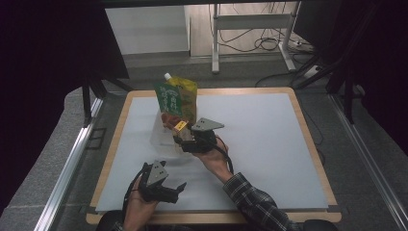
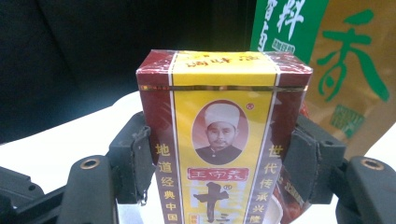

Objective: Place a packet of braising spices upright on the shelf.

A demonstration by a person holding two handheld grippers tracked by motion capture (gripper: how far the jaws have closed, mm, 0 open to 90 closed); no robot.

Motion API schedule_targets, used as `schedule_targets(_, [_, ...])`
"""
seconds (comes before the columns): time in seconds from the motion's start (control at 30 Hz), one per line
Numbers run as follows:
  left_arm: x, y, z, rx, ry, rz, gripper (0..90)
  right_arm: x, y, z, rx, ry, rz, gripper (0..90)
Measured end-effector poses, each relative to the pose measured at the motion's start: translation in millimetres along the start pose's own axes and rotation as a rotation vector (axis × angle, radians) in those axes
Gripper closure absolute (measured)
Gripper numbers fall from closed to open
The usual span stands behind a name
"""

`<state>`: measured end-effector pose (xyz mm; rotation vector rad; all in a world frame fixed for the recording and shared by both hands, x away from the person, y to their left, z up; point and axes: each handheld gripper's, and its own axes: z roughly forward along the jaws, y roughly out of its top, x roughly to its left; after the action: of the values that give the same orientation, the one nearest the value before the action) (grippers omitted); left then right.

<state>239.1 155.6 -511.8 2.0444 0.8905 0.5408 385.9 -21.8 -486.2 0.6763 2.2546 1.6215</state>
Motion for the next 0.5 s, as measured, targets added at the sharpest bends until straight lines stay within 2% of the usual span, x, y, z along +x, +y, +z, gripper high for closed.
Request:
schedule_targets(0.23, [-0.6, 0.2, 0.6, 0.002, -0.001, 0.002, 0.0, 1.5, -3.4, 1.0, 0.021, -0.007, -0.004, 32.8])
schedule_targets(0.4, [-0.3, 0.3, 0.1, 0.003, 0.001, 0.005, 0.0, -6.1, -6.1, 2.3, 0.036, 0.011, 0.046, 32.6])
schedule_targets(0.5, [0.3, 0.0, 0.2, 0.005, 0.002, 0.003, 0.0, -5.1, -3.2, 3.0, 0.052, 0.001, 0.041, 31.7])
